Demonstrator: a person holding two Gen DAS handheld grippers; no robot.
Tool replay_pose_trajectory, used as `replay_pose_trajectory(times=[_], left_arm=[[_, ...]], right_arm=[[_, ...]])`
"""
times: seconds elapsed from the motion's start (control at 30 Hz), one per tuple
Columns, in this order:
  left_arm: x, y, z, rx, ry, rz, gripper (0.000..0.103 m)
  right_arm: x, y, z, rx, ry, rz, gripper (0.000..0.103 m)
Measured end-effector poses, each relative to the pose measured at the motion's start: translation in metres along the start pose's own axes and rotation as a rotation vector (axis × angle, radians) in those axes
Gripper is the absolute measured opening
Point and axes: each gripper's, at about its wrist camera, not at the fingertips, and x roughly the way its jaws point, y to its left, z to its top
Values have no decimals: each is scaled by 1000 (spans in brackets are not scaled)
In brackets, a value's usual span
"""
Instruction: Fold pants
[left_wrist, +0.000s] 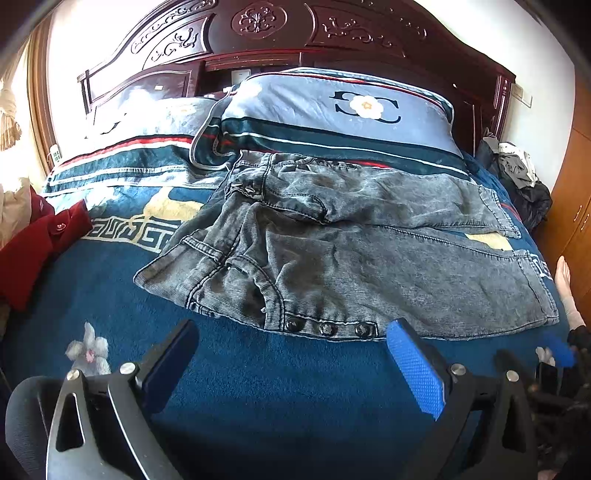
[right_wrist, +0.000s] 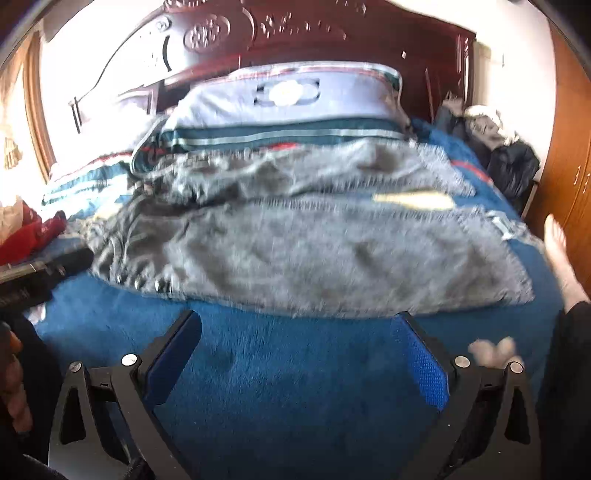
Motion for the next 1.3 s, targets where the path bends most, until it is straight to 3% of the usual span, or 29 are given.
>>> replay_pose_trajectory(times=[0.17,0.37,0.73,1.3], left_arm=[[0,-1,1,8,3,3,103],[1,-3,-1,10,10,4,103],[6,-10,-3,37,31,0,103],[6,-23,-4,102,36,-12,103]], right_arm=[[-19,-4,9,-12,-104,-56,103],[-27,-13,18,-7,-149,-80,103],[-22,-37,17,110,-129,-86,103],[-27,-39,24,122,-137,-74,103]])
